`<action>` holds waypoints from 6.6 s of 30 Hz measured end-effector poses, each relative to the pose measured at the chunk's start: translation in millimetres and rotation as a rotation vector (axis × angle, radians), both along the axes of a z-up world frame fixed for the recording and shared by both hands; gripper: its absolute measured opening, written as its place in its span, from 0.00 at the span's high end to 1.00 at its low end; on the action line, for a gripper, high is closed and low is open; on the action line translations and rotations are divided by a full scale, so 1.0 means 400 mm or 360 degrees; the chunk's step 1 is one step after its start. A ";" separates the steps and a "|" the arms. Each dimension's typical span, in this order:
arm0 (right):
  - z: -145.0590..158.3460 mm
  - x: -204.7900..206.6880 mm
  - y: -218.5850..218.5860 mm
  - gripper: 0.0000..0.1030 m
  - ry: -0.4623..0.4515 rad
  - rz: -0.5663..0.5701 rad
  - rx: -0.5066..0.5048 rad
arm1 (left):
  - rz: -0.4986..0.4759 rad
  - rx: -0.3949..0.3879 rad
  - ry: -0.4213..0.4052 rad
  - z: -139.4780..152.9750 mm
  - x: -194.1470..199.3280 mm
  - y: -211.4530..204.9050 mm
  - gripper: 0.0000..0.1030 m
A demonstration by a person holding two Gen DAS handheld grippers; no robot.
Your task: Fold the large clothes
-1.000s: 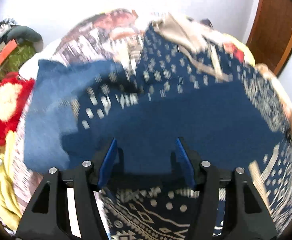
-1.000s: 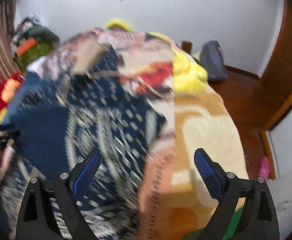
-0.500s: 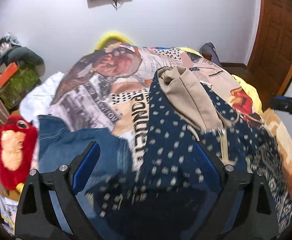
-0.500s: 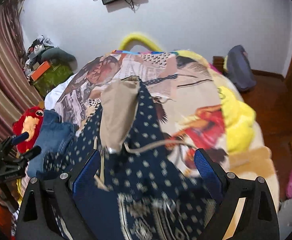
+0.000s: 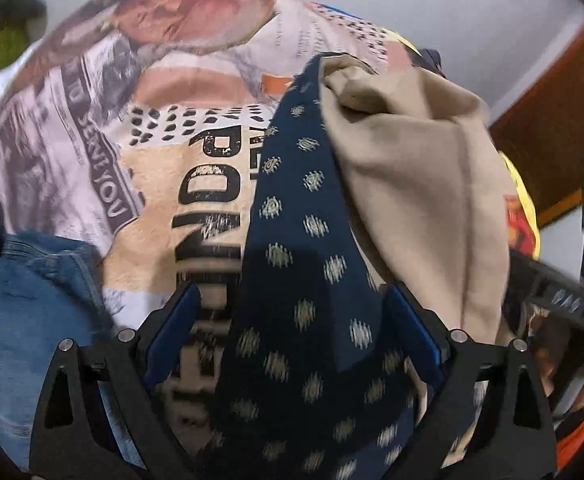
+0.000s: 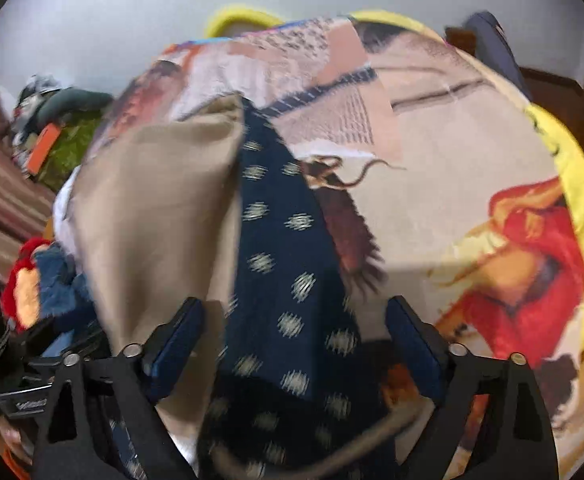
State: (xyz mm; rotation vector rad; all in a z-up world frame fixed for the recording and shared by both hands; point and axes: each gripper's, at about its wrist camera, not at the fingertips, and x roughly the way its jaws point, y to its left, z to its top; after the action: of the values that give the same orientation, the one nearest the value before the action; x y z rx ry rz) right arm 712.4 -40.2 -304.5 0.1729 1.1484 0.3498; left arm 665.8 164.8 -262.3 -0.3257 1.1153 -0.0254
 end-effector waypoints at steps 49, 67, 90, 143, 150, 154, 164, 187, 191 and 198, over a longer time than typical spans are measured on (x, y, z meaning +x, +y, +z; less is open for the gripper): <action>0.126 -0.753 -0.282 0.04 -0.0515 0.0156 -0.0723 | -0.0273 0.0481 -0.0155 0.034 -0.689 -0.129 0.85; 0.237 -0.588 -0.127 0.10 -0.0479 0.0262 -0.0133 | -0.0298 0.0384 -0.0333 0.187 -0.485 -0.154 0.35; 0.274 -0.644 -0.078 0.92 -0.0465 0.0415 -0.0006 | -0.0470 0.0352 -0.0478 0.276 -0.579 -0.235 0.92; 0.102 -0.997 -0.227 0.92 -0.0093 0.0397 -0.0233 | -0.0371 0.0380 -0.0155 0.054 -0.874 -0.178 0.29; 0.064 -1.014 -0.205 0.67 -0.0302 0.0407 -0.0546 | -0.0334 0.0468 -0.0173 -0.009 -0.895 -0.181 0.17; 0.065 -1.002 -0.247 0.00 -0.0419 0.0238 -0.0779 | -0.0317 0.0444 -0.0170 -0.012 -0.906 -0.164 0.18; 0.151 -0.939 -0.382 0.00 -0.0325 0.0108 -0.0323 | -0.0126 0.0386 -0.0265 0.106 -0.906 -0.019 0.18; 0.000 -0.442 -0.373 0.77 -0.0096 -0.0051 0.0207 | 0.0153 -0.0105 -0.0216 -0.010 -0.504 0.269 0.82; 0.025 -0.433 -0.318 0.88 -0.0184 0.0025 0.0072 | 0.0148 0.0088 -0.0229 0.022 -0.502 0.232 0.96; 0.182 -0.432 -0.250 0.91 -0.0471 0.0106 -0.0038 | 0.0206 0.0219 -0.0469 0.201 -0.549 0.237 0.96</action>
State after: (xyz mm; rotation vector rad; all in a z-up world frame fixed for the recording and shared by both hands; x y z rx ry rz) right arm 539.5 -140.1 -231.9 0.0594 0.8665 0.4059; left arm 446.3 259.5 -182.0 -0.2607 0.7978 0.1144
